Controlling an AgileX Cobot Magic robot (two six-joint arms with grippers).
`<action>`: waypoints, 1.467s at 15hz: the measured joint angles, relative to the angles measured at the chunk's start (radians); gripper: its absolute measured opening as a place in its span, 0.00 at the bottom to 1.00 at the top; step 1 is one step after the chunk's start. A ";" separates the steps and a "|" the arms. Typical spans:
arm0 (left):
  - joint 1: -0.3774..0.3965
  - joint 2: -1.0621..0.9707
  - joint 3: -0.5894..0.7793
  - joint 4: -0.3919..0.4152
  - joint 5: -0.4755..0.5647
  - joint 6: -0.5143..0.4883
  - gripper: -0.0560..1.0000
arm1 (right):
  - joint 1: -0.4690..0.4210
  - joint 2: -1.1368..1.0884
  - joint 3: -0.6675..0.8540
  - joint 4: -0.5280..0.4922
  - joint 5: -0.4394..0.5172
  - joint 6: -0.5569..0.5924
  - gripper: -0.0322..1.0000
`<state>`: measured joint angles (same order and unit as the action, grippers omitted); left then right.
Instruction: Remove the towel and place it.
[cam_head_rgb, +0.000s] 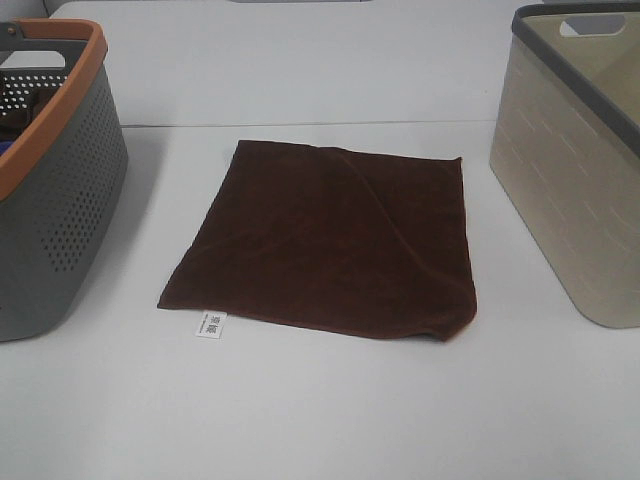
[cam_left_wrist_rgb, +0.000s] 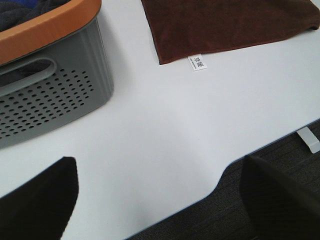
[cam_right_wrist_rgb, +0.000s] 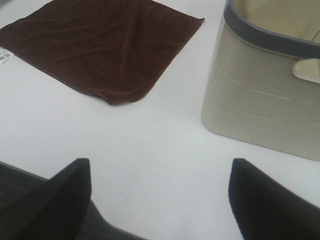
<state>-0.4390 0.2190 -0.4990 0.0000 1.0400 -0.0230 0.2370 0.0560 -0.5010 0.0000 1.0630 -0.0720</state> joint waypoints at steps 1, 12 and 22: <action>0.000 0.000 0.000 0.000 0.001 0.001 0.84 | 0.000 0.000 0.000 0.000 0.000 0.000 0.74; 0.380 -0.142 0.000 0.000 0.002 0.005 0.84 | -0.206 -0.059 0.000 0.000 0.000 0.001 0.74; 0.474 -0.223 0.000 0.000 0.003 0.006 0.84 | -0.209 -0.061 0.000 0.000 0.001 0.001 0.74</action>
<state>0.0350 -0.0040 -0.4990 0.0000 1.0430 -0.0170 0.0280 -0.0050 -0.5010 0.0000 1.0640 -0.0710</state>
